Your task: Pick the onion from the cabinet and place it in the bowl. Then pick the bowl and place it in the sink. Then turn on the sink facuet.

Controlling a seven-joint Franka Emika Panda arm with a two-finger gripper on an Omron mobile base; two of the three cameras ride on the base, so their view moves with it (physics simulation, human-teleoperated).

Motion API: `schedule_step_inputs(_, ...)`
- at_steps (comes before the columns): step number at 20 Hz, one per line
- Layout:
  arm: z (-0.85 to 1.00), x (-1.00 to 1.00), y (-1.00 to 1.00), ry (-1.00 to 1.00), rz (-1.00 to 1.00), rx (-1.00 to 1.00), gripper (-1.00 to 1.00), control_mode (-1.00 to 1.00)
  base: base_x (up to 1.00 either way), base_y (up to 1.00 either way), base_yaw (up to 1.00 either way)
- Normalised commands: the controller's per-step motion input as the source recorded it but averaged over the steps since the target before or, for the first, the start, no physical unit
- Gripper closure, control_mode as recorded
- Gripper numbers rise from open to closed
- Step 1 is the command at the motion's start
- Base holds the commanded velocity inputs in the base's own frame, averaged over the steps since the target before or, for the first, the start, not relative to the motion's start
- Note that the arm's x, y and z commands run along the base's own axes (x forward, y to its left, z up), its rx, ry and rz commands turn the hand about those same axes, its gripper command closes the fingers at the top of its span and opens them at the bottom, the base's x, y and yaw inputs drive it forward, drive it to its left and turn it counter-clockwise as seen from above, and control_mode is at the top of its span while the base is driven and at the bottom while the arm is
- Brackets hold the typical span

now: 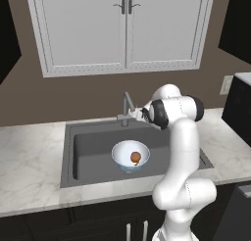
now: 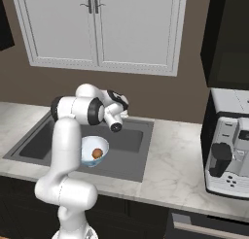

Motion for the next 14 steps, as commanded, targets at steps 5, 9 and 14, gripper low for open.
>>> schedule_step_inputs(5,0.07,0.11,-0.54,0.1,-0.04,0.16,1.0,-1.0,0.0,0.0,0.0)
schedule_step_inputs(9,0.02,0.01,-0.75,0.12,-0.05,0.23,1.0,-1.0,0.0,0.0,0.0)
schedule_step_inputs(14,0.0,0.0,-0.84,0.14,-0.04,0.26,1.0,-1.0,0.0,0.0,0.0)
